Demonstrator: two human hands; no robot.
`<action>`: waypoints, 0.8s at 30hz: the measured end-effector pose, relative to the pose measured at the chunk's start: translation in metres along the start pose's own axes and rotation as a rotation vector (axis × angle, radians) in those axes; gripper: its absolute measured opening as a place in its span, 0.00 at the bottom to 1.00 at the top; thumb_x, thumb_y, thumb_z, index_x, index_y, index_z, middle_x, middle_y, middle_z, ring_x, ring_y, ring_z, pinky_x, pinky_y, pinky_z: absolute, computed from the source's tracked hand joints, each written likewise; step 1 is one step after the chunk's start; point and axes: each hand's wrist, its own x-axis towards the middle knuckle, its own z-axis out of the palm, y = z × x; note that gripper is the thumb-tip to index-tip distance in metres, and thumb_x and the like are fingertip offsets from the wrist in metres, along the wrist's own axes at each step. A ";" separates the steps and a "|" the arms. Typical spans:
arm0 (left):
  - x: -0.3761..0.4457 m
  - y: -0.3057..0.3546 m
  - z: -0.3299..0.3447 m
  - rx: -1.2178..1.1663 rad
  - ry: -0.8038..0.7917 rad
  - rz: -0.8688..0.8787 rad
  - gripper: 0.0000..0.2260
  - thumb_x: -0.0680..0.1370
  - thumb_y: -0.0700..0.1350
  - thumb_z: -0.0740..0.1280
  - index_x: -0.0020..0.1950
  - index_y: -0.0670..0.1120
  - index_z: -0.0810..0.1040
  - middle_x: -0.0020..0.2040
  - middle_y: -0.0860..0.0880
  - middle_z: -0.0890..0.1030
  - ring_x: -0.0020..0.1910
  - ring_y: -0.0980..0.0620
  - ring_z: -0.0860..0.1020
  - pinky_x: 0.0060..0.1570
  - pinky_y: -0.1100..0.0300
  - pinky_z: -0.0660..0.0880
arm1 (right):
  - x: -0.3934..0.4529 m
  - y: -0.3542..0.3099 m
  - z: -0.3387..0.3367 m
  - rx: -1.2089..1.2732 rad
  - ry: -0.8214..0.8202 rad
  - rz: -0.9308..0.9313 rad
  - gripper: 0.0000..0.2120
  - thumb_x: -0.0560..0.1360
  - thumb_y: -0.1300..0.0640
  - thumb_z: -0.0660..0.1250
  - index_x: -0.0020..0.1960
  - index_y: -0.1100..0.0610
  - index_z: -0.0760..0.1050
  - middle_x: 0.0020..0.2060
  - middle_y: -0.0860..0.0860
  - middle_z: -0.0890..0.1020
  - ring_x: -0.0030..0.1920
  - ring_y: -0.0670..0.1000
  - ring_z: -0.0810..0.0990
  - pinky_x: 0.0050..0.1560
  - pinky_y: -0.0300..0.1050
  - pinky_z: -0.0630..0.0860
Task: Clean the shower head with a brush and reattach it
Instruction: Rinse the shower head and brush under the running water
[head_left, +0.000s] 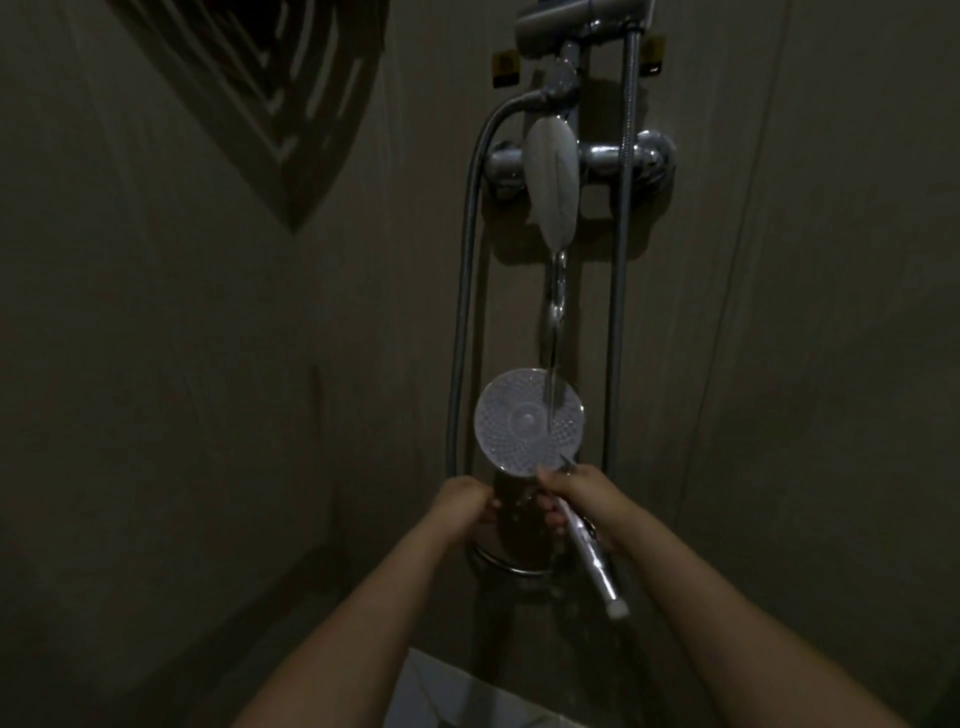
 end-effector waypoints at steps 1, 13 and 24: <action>-0.003 0.001 0.000 -0.034 0.024 0.003 0.13 0.76 0.35 0.61 0.32 0.44 0.72 0.18 0.52 0.74 0.16 0.61 0.71 0.21 0.68 0.68 | 0.000 -0.002 0.001 -0.001 -0.015 -0.007 0.10 0.77 0.61 0.62 0.37 0.60 0.71 0.22 0.52 0.72 0.19 0.47 0.68 0.21 0.34 0.66; -0.030 0.032 -0.009 -0.659 0.122 0.226 0.07 0.77 0.40 0.64 0.54 0.44 0.75 0.50 0.45 0.79 0.50 0.47 0.79 0.53 0.50 0.78 | -0.001 -0.012 0.002 -0.551 -0.119 0.039 0.05 0.70 0.62 0.71 0.42 0.58 0.75 0.25 0.49 0.78 0.24 0.46 0.75 0.25 0.38 0.73; -0.023 0.034 0.001 -0.766 0.166 0.131 0.11 0.80 0.47 0.59 0.57 0.44 0.74 0.55 0.42 0.79 0.57 0.43 0.78 0.58 0.47 0.76 | -0.005 -0.013 -0.015 -1.354 0.468 -0.147 0.11 0.69 0.52 0.64 0.48 0.56 0.77 0.42 0.53 0.81 0.42 0.55 0.81 0.44 0.44 0.77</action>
